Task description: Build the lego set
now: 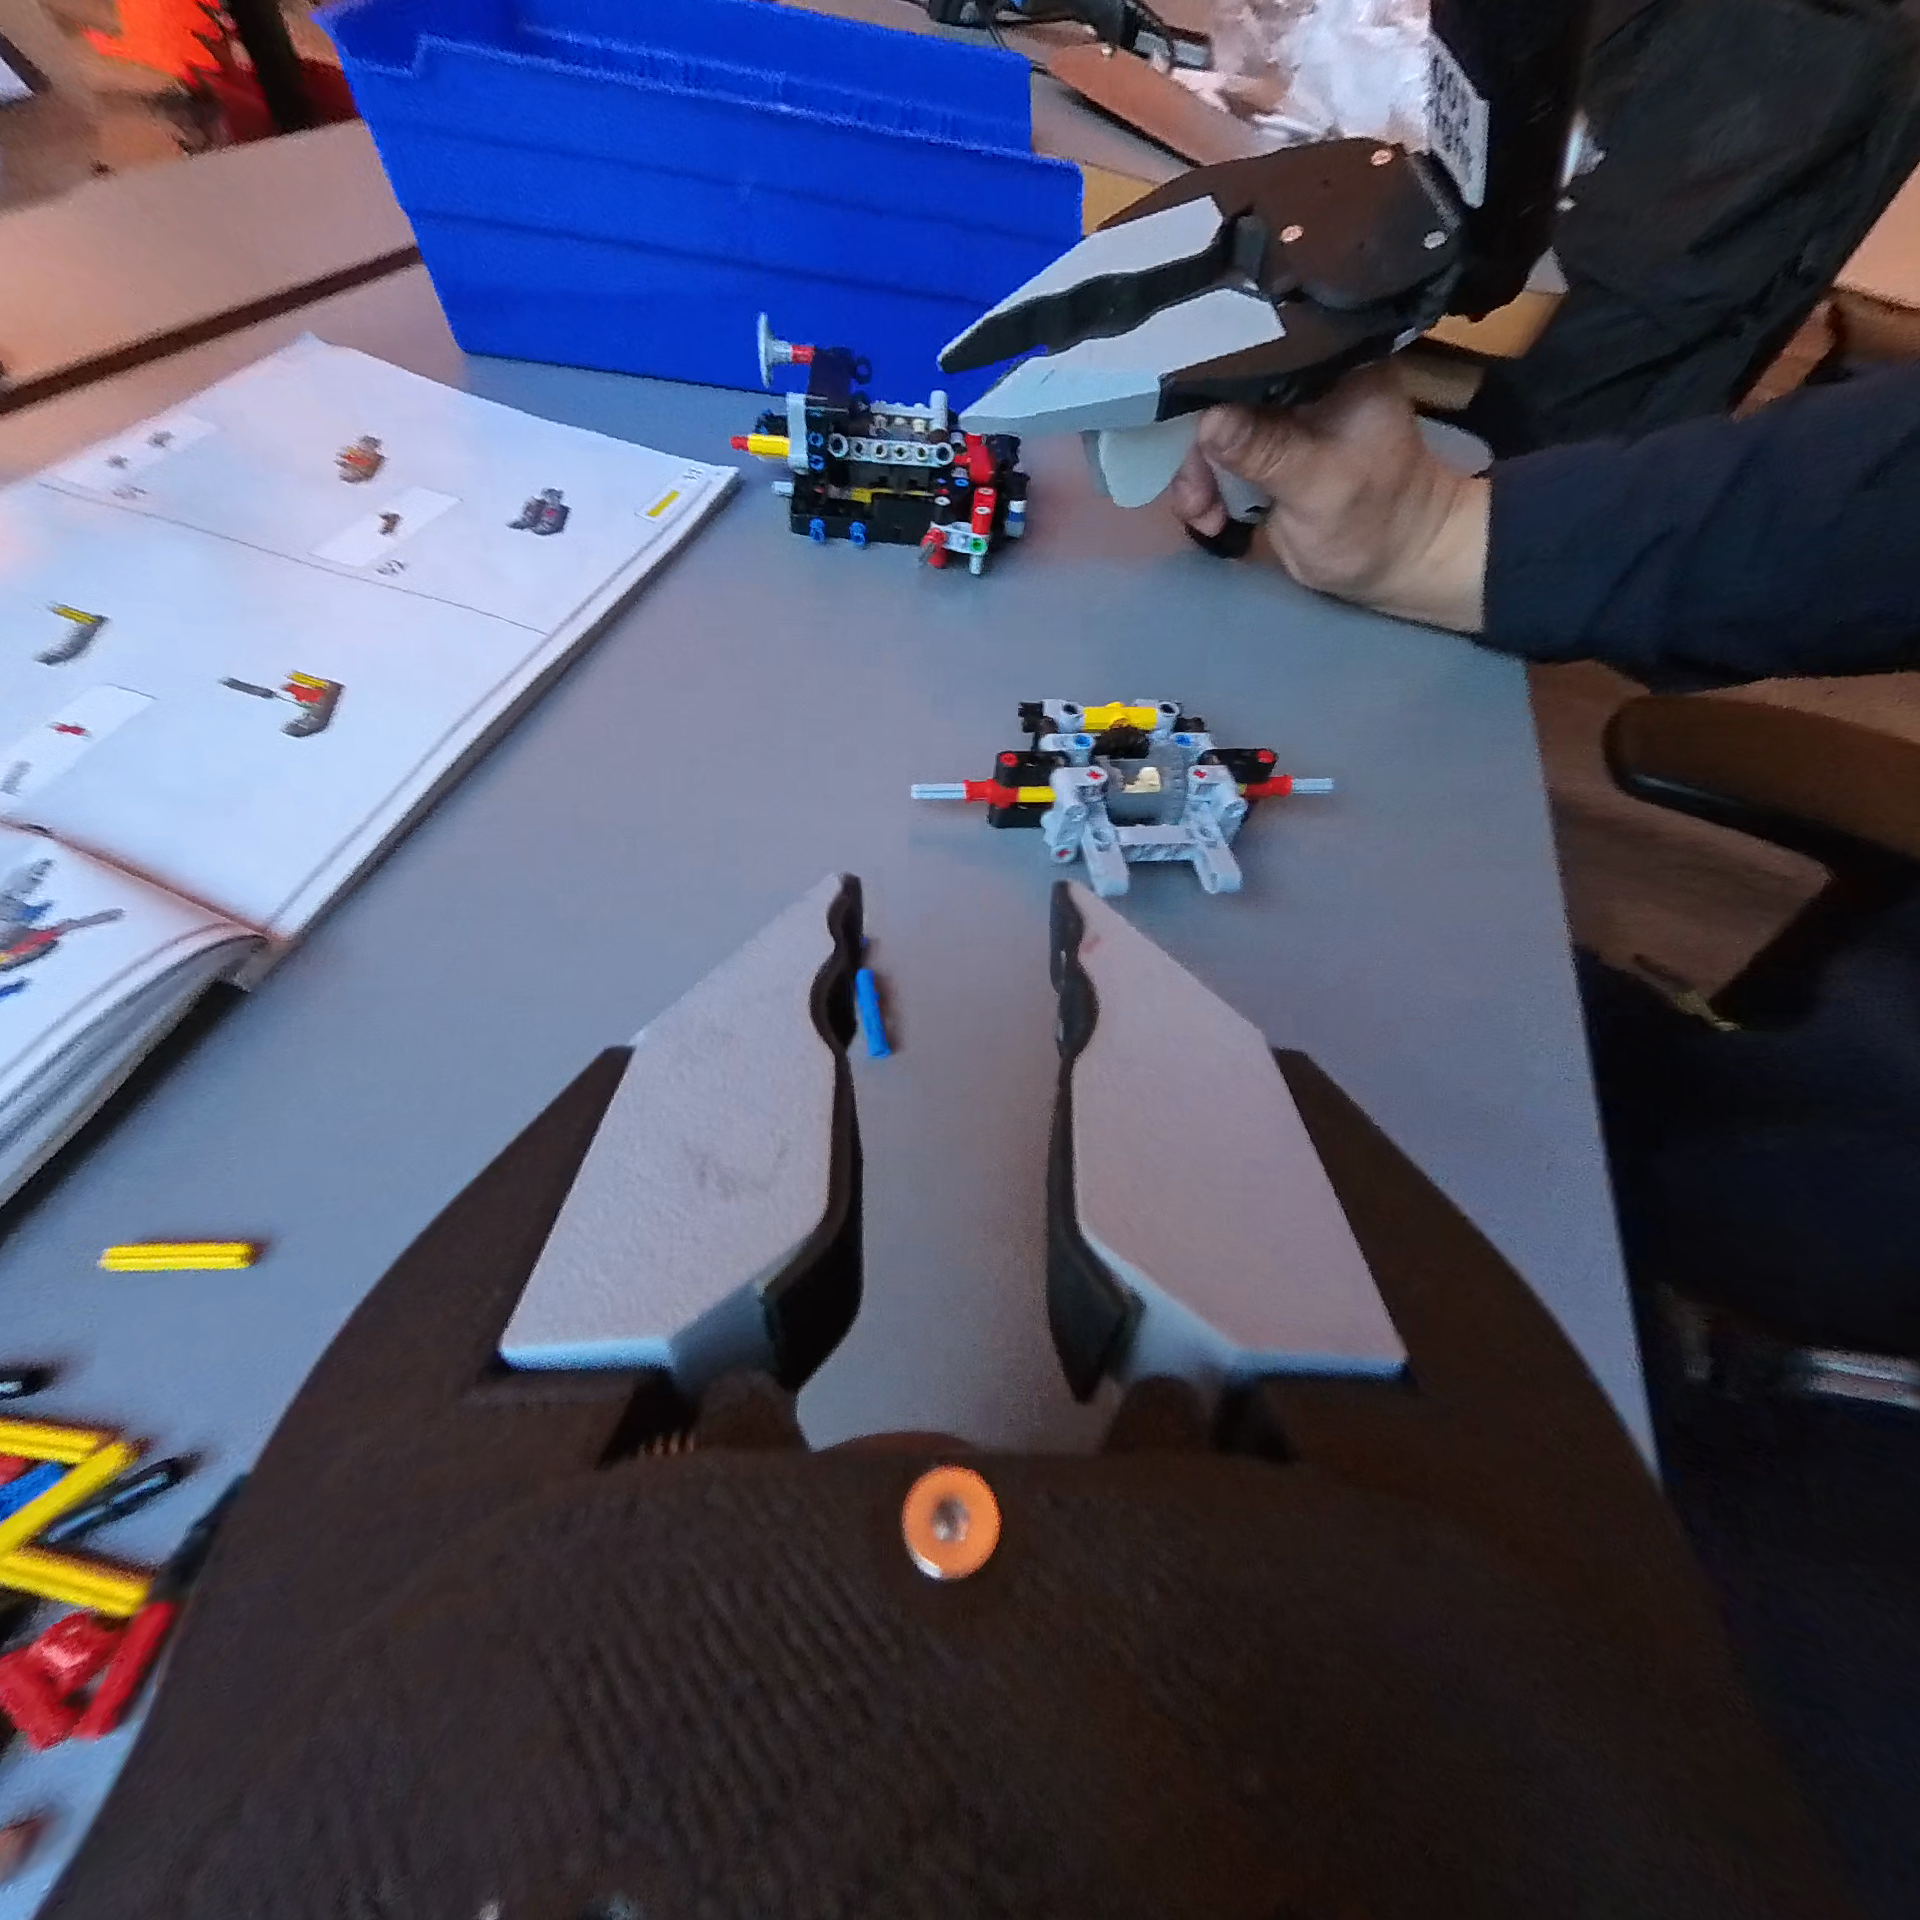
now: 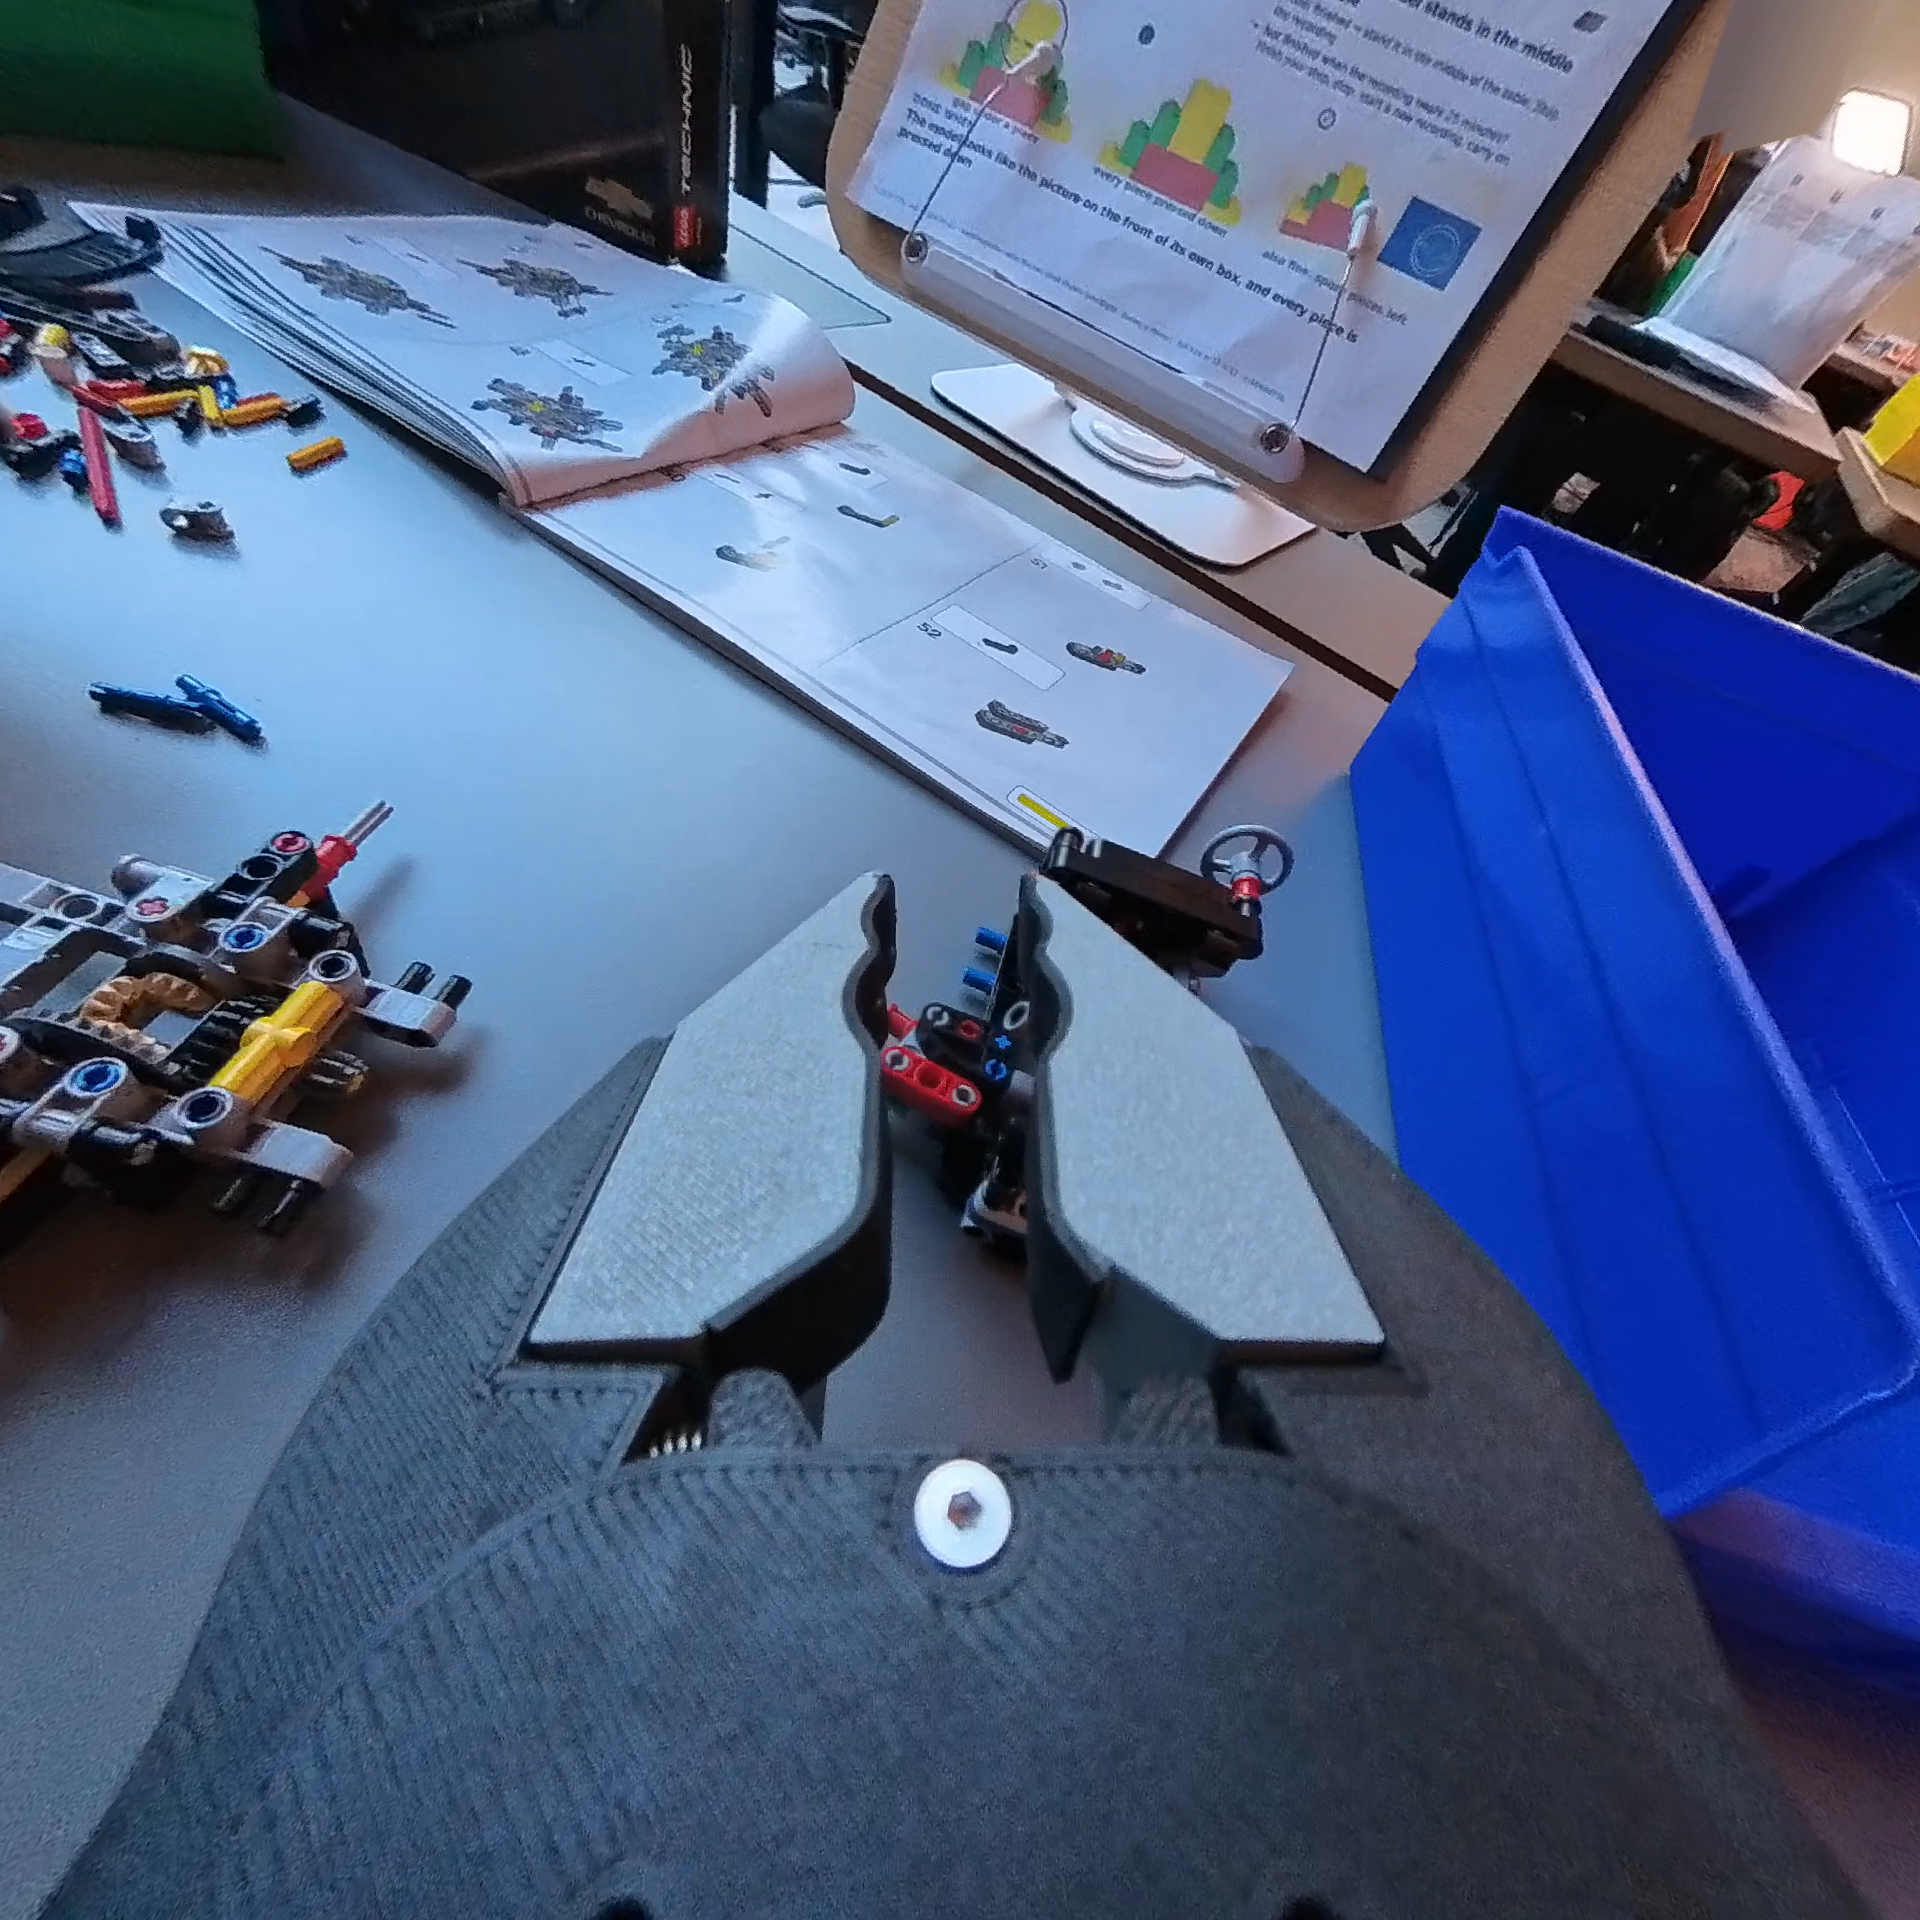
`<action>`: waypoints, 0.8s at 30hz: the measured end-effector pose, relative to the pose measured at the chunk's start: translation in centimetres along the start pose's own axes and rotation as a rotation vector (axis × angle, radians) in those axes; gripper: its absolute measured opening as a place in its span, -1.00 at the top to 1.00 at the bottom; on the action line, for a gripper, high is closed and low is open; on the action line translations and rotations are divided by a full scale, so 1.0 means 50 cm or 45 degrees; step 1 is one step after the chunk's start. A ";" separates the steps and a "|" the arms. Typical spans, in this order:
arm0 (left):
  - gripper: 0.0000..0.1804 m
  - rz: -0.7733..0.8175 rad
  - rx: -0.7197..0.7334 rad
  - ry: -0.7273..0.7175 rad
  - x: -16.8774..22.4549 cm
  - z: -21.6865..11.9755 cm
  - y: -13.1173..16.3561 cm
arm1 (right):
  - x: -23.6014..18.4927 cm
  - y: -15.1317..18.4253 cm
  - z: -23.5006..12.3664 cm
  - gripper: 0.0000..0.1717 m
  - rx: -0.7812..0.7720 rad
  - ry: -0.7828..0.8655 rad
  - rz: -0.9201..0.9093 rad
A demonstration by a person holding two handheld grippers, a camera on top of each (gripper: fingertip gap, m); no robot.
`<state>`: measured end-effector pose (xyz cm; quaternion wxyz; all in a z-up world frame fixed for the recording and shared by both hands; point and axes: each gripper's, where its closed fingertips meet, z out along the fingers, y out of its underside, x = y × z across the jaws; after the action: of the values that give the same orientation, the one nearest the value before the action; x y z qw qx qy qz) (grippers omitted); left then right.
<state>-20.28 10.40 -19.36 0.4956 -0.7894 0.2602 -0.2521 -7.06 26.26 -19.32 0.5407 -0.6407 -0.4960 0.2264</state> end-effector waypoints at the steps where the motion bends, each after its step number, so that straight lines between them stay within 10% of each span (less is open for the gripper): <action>1: 0.64 0.030 0.004 -0.026 -0.002 -0.001 -0.002 | -0.002 -0.001 0.000 0.77 0.003 -0.004 -0.006; 24: 0.65 0.127 0.050 -0.040 0.009 0.010 -0.010 | -0.038 -0.028 -0.011 0.75 0.091 -0.114 -0.028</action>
<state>-19.55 10.60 -19.02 0.5272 -0.7693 0.2864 -0.2196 -7.95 24.22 -18.32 0.5429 -0.6045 -0.5184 0.2665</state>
